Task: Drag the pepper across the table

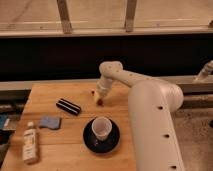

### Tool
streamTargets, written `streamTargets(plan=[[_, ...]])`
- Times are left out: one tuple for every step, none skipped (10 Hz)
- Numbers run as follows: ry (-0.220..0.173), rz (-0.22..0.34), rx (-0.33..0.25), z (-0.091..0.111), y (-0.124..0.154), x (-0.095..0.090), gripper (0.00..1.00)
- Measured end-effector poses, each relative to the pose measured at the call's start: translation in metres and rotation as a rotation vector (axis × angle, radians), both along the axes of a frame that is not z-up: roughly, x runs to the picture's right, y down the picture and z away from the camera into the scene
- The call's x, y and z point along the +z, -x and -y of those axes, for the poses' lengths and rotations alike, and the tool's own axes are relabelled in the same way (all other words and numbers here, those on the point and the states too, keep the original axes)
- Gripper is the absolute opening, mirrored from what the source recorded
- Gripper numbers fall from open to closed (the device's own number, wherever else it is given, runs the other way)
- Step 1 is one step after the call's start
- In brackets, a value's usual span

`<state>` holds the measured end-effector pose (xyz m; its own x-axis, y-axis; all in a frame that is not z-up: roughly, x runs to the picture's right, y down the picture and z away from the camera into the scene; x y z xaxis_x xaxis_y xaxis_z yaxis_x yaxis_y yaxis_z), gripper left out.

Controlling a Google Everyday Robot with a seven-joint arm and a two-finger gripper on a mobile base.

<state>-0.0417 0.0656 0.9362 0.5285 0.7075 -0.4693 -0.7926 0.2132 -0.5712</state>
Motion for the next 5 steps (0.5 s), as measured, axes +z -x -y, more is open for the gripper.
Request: streamTargets(plan=[[-0.019,0.004,0.002,0.01,0.002,-0.005,0.0],[-0.024,0.007,-0.006,0.014,0.004,-0.006,0.0],[-0.036,0.021,-0.023,0.019,0.014,-0.003,0.0],[-0.045,0.04,-0.043,0.024,0.028,0.0,0.0],[-0.048,0.054,-0.055,0.027,0.038,0.003,0.0]])
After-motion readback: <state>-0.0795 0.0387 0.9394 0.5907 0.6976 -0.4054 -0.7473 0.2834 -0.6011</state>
